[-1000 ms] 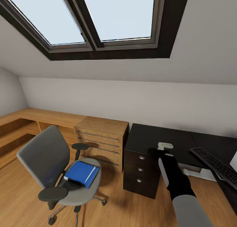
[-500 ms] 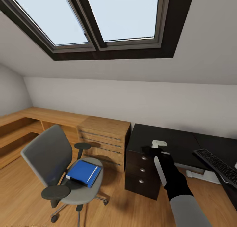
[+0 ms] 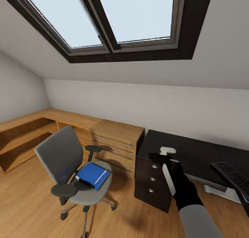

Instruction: In the bedroom, organize the workspace by keeping the computer under the desk, ensuring the monitor is on the desk, placing the keyboard on the desk next to the monitor, placing the mouse on the desk next to the keyboard, moving the folder from the swivel chair onto the desk next to the mouse, stacking the notebook on top of the folder with the pen on top of the notebook, and positioning the swivel chair next to the desk.

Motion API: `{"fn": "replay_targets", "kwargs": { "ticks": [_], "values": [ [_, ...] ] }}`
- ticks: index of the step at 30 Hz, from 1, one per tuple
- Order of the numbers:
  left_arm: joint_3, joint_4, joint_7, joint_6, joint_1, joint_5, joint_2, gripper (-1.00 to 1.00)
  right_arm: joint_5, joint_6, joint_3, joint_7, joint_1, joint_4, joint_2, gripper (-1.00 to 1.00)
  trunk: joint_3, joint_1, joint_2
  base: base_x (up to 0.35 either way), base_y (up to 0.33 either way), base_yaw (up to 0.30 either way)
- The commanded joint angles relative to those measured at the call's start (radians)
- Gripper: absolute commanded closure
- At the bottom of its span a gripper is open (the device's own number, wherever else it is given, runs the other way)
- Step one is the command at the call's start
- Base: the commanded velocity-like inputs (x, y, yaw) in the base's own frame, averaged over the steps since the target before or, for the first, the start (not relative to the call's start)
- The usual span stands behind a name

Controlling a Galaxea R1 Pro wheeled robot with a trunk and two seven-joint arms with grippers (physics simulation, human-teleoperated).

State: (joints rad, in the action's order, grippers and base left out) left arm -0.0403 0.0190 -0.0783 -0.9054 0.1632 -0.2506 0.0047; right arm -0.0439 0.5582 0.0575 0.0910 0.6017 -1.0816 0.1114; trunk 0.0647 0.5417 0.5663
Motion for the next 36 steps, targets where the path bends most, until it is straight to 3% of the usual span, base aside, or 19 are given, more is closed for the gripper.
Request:
{"fn": "replay_targets", "kwargs": {
  "ticks": [1, 5, 14, 26, 36],
  "values": [
    [-0.004, -0.001, -0.008, -0.003, 0.001, 0.010, 0.000, -1.00, -0.008, 0.001, 0.001, 0.006, 0.000, -0.001, 0.000, 1.00, 0.003, 0.000, 0.002, -0.024, -0.134, 0.138],
    [-0.004, -0.001, -0.008, -0.003, 0.001, 0.010, 0.000, -1.00, -0.006, -0.007, 0.001, 0.005, -0.007, -0.001, -0.005, 1.00, 0.004, 0.000, 0.002, -0.010, -0.059, 0.060],
    [-0.003, -0.001, -0.007, -0.003, 0.001, 0.010, -0.001, -1.00, 0.001, -0.047, -0.001, 0.003, -0.040, -0.001, -0.055, 1.00, 0.004, 0.000, 0.002, 0.137, 0.011, 0.009],
    [-0.004, -0.001, -0.006, -0.002, 0.001, 0.010, 0.000, -1.00, 0.003, -0.075, -0.001, 0.003, -0.043, -0.001, -0.061, 1.00, 0.004, 0.000, 0.002, 0.315, 0.025, 0.000],
    [-0.004, -0.001, -0.004, -0.006, 0.000, 0.010, 0.000, -1.00, 0.005, -0.094, -0.001, 0.005, -0.045, 0.003, -0.066, 1.00, 0.004, 0.000, 0.002, 0.076, -0.003, 0.000]
  ]
}}
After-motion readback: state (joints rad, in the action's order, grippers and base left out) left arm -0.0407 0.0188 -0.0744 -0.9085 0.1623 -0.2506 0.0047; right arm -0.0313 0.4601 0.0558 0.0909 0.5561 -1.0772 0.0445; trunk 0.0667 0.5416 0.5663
